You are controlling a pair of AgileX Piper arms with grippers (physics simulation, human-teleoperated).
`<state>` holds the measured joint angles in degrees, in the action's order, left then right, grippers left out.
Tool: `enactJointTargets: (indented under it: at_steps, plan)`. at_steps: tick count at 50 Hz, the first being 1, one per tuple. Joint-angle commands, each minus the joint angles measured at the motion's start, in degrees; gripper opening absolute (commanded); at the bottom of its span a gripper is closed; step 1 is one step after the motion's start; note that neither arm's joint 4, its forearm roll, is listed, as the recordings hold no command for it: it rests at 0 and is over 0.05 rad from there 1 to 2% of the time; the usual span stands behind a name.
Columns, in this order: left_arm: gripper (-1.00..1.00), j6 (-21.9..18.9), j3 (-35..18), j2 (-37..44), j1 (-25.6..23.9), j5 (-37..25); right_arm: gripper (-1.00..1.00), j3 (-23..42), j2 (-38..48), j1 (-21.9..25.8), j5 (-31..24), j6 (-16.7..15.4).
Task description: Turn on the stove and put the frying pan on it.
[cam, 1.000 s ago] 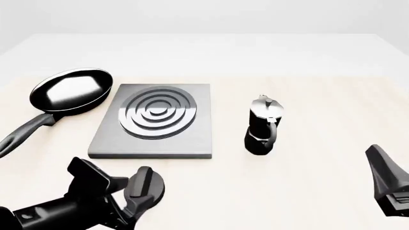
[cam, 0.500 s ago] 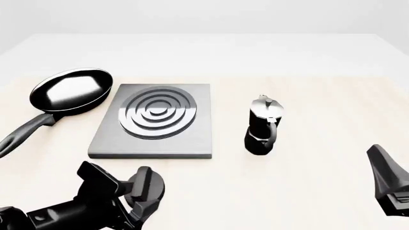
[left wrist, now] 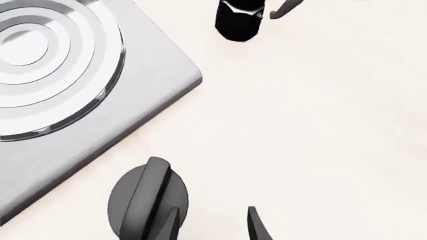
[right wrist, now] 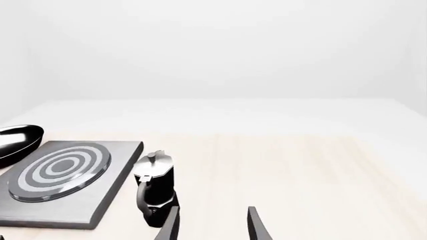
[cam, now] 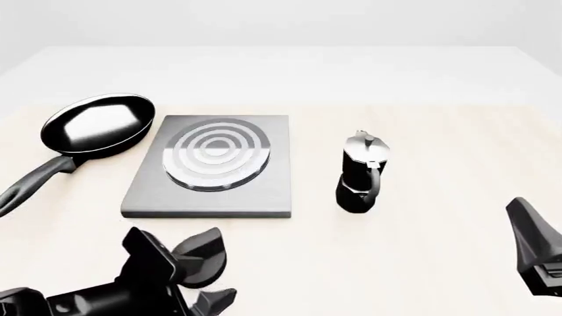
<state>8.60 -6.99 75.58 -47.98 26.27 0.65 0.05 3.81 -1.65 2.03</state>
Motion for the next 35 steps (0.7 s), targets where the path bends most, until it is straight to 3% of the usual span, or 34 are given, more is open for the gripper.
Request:
enactJointTargets:
  at_steps: [1,14,21,35]
  plan:
    - [1.0,0.5,-1.5,-4.6,-3.8,-4.4,1.0,0.4,0.0,-0.1,-0.3,0.1]
    - [1.0,-0.6,-4.0,-17.5,-4.8,-16.4,1.0,0.7,0.0,0.2,-0.3,0.0]
    - [1.0,-2.0,-9.2,-28.8,-5.1,-28.8,1.0,1.1,0.1,0.4,-0.3,0.0]
    - [1.0,-4.8,-17.2,-42.0,-0.1,-44.9,1.0,2.3,0.0,0.9,-1.0,0.0]
